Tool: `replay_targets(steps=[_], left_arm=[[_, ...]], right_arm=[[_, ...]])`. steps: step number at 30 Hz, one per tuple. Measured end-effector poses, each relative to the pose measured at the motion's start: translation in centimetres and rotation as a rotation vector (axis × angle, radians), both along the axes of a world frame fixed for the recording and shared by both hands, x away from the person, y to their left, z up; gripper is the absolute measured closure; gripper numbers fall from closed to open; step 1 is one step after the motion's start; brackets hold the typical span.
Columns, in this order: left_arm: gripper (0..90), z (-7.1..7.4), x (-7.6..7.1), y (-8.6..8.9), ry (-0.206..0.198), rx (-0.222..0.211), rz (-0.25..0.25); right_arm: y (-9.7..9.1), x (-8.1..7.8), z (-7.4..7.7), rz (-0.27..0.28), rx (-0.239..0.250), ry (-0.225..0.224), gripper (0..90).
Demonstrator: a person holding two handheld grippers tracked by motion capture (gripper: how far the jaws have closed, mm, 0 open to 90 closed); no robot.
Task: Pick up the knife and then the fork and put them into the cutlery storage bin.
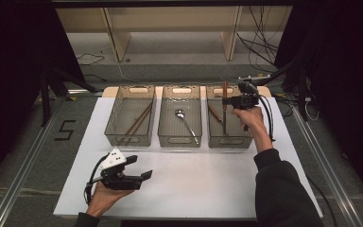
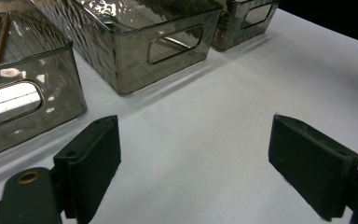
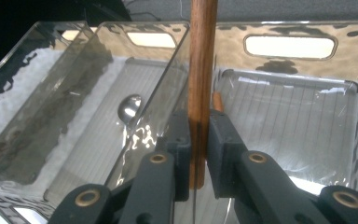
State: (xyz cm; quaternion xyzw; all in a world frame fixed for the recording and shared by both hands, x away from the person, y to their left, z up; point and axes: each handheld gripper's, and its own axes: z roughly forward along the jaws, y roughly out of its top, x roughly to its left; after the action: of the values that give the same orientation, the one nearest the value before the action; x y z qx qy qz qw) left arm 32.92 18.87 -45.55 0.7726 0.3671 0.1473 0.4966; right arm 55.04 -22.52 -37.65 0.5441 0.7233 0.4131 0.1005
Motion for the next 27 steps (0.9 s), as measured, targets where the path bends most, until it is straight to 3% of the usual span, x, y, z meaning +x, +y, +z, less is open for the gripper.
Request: replay_targets(steps=[9,15,20,27], left_arm=[[16.4,0.0,0.0,0.0,-0.002,0.004,-0.001],[16.2,0.0,0.0,0.0,0.001,0.007,0.002],[16.1,0.1,0.0,0.1,-0.001,0.005,0.005],[16.0,0.1,0.0,0.2,-0.004,-0.003,0.012]], right_arm=[[0.4,0.1,-1.3,0.003,-0.017,0.027,79.8],[0.1,0.0,-1.2,-0.013,-0.022,0.023,62.8],[-0.6,-0.7,-0.2,-0.008,-0.007,-0.002,56.0],[-1.1,-2.6,1.0,0.045,0.017,-0.066,48.2]])
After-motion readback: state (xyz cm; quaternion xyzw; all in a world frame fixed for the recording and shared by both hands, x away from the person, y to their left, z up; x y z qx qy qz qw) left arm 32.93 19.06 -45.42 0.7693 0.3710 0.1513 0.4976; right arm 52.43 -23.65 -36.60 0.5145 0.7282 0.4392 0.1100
